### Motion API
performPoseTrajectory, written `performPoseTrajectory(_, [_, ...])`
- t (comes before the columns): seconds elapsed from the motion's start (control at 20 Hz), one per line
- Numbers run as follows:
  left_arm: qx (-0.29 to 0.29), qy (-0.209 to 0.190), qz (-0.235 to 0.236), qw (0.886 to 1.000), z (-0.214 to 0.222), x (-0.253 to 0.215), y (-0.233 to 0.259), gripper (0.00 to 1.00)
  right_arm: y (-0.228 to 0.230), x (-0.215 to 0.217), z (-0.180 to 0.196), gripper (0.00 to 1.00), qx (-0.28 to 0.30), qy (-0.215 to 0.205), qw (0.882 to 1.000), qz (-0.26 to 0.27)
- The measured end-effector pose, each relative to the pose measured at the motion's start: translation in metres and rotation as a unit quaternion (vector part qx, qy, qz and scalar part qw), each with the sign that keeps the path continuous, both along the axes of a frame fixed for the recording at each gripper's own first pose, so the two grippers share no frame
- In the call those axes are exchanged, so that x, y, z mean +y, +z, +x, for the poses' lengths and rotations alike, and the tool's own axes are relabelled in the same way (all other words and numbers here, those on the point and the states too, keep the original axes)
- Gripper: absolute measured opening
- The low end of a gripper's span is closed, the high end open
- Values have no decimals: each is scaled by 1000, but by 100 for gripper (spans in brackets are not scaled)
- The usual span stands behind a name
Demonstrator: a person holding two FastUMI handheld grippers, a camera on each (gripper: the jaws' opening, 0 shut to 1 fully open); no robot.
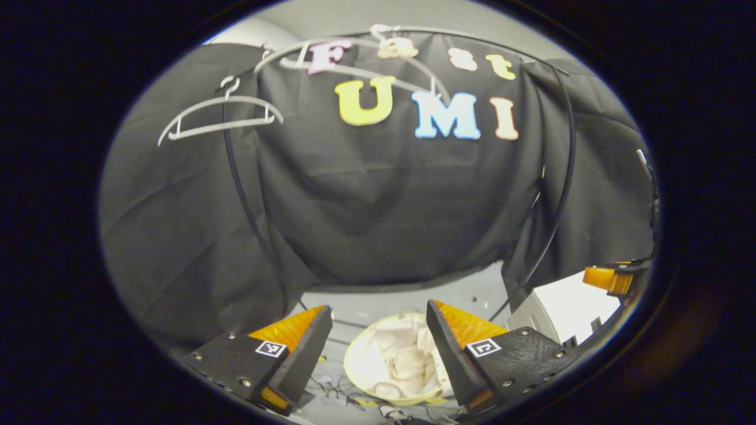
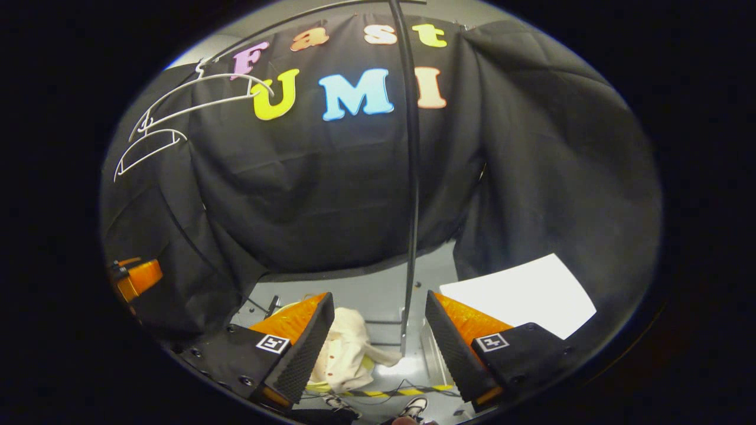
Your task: Grasp the clothes on the hanger with both hands and then place them into the laundry hamper below.
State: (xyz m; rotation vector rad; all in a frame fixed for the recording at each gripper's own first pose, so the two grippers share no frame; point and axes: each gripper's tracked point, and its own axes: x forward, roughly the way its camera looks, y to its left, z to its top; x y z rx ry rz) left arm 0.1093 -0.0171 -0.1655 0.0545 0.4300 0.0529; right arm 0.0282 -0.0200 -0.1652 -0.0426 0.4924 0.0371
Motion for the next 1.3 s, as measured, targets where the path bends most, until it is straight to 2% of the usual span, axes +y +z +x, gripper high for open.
performPoseTrajectory(0.25, [-133, 10, -9, 991, 17, -45, 125, 93, 83, -23, 18, 98, -122, 4, 992, -4])
performPoseTrajectory(0.45, [-222, 25, -5, 975, 9, -63, 210, 92, 150, -43, 23, 98, -211, 12, 977, 2])
performPoseTrajectory(0.6, [-260, 51, -34, 964, -10, -72, 246, 92, 190, -54, 20, 98, -264, 14, 964, 21])
performPoseTrajectory(0.65, [-270, 54, -45, 960, -11, -74, 253, 92, 200, -58, 16, 93, -281, 14, 959, 33])
performPoseTrajectory(0.7, [-282, 57, -52, 956, -15, -76, 260, 92, 209, -60, 14, 100, -295, 12, 954, 48])
performPoseTrajectory(0.8, [-296, 65, -50, 952, -32, -77, 269, 92, 214, -62, 5, 97, -307, 5, 948, 87])
performPoseTrajectory(0.9, [-285, 64, -45, 955, -48, -88, 265, 92, 206, -66, -1, 97, -302, -5, 947, 108])
performPoseTrajectory(1.05, [-251, 66, -25, 965, -54, -79, 250, 92, 200, -68, -4, 97, -303, -18, 948, 94])
performPoseTrajectory(1.15, [-246, 67, -5, 967, -58, -72, 249, 92, 194, -62, -5, 98, -302, -16, 950, 77])
performPoseTrajectory(1.3, [-236, 63, -3, 970, -57, -69, 241, 92, 191, -46, -6, 98, -292, 0, 955, 57])
